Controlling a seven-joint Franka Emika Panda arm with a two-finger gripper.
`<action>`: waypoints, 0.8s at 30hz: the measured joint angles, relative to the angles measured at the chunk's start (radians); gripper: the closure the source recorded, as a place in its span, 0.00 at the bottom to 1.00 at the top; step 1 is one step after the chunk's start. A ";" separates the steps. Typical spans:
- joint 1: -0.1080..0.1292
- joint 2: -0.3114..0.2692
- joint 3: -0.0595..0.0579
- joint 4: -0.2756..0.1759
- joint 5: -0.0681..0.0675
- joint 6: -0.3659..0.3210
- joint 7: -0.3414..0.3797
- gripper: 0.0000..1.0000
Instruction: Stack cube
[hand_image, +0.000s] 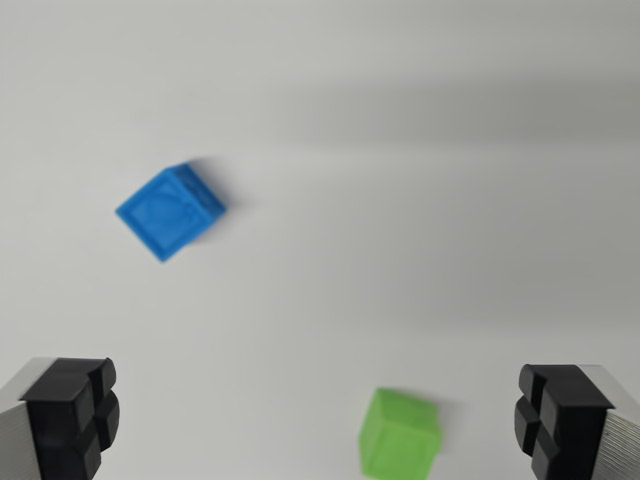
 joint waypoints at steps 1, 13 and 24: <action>0.000 0.001 0.000 -0.001 0.000 0.001 -0.002 0.00; 0.013 0.023 0.009 -0.028 0.000 0.043 -0.049 0.00; 0.027 0.058 0.022 -0.057 0.000 0.095 -0.109 0.00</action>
